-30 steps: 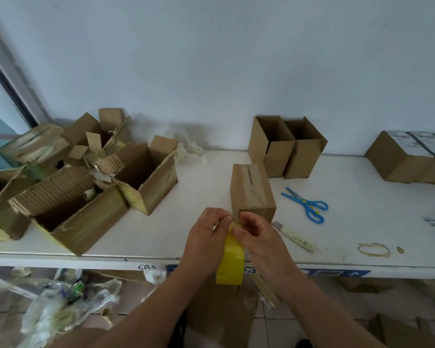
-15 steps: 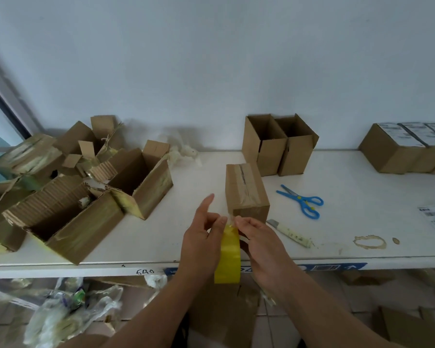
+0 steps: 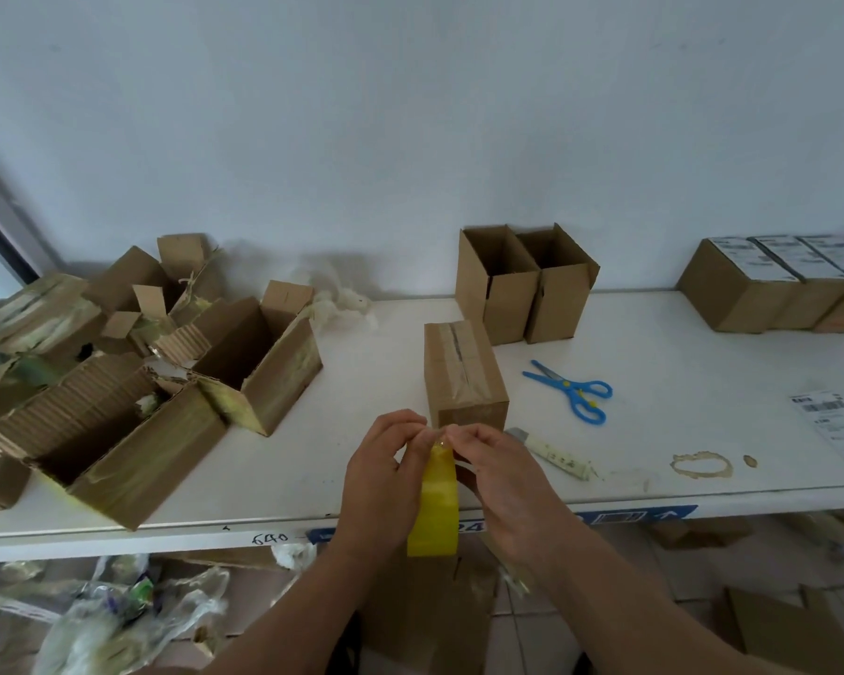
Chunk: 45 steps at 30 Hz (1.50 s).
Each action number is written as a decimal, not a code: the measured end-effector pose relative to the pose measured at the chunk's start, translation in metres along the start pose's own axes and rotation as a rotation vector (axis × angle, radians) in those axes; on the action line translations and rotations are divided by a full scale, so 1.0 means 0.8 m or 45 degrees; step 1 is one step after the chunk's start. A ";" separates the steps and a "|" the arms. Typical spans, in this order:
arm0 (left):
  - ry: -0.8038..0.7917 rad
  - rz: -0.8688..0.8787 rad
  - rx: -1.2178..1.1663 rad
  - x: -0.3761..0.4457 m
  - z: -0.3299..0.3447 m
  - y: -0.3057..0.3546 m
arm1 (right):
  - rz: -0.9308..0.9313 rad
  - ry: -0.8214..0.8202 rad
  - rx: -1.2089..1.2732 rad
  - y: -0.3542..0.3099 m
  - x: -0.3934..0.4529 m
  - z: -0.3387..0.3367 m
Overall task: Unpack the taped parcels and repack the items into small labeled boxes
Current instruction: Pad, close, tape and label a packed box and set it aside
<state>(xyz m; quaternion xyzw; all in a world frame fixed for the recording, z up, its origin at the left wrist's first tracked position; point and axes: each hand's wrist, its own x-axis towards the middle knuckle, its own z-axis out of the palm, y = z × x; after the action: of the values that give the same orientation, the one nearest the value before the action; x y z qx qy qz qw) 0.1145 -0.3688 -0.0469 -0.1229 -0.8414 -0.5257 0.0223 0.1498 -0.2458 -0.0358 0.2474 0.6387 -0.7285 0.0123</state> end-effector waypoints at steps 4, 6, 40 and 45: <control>-0.020 -0.031 0.019 0.001 0.004 0.005 | -0.103 0.040 -0.137 -0.005 -0.002 -0.002; -0.016 -0.056 0.006 0.003 0.004 0.007 | -0.185 0.023 -0.101 -0.007 -0.001 -0.005; -0.133 -0.188 0.781 0.089 0.004 -0.022 | -0.544 0.033 -1.174 -0.043 0.057 -0.068; 0.068 -0.340 0.214 0.124 0.004 -0.014 | -0.448 -0.053 -1.167 -0.039 0.079 -0.065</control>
<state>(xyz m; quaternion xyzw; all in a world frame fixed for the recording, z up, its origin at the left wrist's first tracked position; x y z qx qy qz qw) 0.0157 -0.3524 -0.0417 0.0062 -0.8905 -0.4546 -0.0152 0.1017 -0.1723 -0.0340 0.0903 0.9253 -0.3683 0.0092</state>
